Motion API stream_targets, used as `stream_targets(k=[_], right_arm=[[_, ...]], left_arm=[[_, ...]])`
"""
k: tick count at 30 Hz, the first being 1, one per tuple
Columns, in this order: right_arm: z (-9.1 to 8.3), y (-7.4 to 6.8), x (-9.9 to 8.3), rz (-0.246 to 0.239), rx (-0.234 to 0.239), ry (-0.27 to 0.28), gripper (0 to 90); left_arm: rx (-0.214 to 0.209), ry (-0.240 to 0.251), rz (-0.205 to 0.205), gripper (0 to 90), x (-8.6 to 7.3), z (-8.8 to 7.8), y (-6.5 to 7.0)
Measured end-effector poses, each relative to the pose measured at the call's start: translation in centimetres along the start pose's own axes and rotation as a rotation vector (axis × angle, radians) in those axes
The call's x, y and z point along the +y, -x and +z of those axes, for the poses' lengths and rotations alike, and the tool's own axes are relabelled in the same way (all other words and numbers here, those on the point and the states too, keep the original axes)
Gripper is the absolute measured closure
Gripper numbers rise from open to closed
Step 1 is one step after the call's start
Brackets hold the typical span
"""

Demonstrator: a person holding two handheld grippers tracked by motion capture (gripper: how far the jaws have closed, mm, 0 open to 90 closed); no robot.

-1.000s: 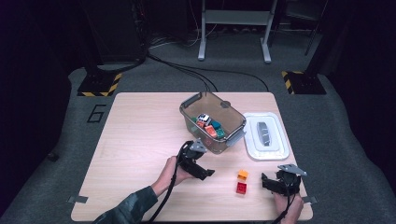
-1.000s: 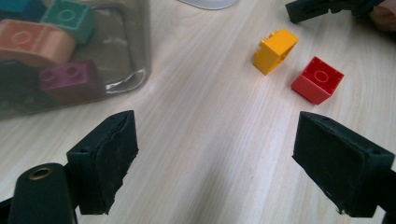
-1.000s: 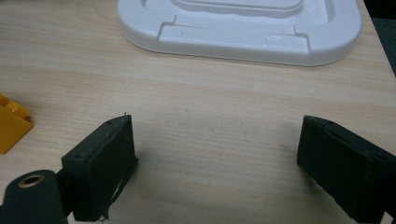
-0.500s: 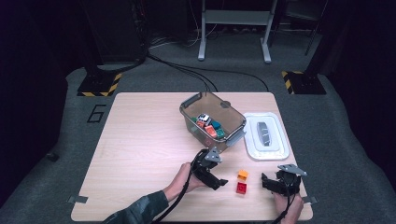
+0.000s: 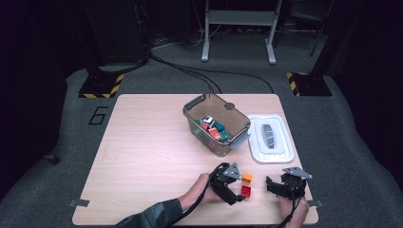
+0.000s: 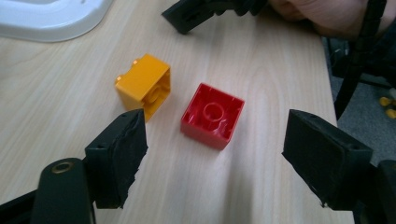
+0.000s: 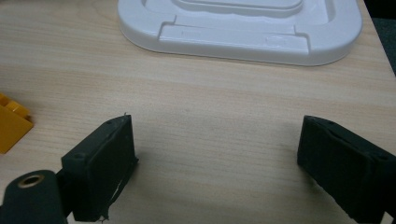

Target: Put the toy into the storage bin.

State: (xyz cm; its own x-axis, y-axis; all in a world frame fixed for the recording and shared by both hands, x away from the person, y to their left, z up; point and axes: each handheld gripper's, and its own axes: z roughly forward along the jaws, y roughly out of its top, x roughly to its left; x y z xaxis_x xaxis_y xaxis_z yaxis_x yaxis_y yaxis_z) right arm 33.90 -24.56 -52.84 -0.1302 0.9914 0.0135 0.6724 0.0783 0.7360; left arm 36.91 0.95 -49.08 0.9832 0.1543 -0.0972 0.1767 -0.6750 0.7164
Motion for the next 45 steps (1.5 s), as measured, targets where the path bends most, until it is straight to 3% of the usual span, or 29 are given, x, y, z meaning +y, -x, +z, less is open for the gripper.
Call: stream_targets(k=[8, 14, 18, 22, 26, 31, 36, 45], right_arm=[[0.0, 0.0, 0.0, 0.000, 0.000, 0.000, 10.4], [0.0, 0.0, 0.0, 0.000, 0.001, 0.000, 10.4], [0.0, 0.0, 0.0, 0.000, 0.001, 0.000, 10.4], [0.0, 0.0, 0.0, 0.000, 0.001, 0.001, 10.4], [0.0, 0.0, 0.0, -0.004, 0.003, 0.001, 10.4], [0.0, 0.0, 0.0, 0.000, 0.003, 0.001, 10.4], [0.0, 0.0, 0.0, 0.000, 0.004, 0.005, 10.5], [0.0, 0.0, 0.0, -0.002, 0.002, 0.001, 10.5]], left_arm=[[-0.012, -0.023, 0.063, 29.7, 1.3, 1.7, 0.6], [0.004, -0.063, 0.093, 31.7, 1.4, 2.9, 0.6], [0.011, -0.077, 0.086, 40.1, 1.2, 3.2, 0.6], [0.016, -0.075, 0.090, 56.5, 0.7, 3.1, 0.6], [0.005, -0.060, 0.084, 58.8, 0.3, 2.8, 0.6], [0.006, -0.054, 0.070, 59.0, 0.1, 1.8, 0.5], [0.022, -0.027, 0.053, 59.0, -0.3, -0.4, 0.2], [0.100, -0.020, 0.017, 59.0, -1.9, -4.5, -1.5]])
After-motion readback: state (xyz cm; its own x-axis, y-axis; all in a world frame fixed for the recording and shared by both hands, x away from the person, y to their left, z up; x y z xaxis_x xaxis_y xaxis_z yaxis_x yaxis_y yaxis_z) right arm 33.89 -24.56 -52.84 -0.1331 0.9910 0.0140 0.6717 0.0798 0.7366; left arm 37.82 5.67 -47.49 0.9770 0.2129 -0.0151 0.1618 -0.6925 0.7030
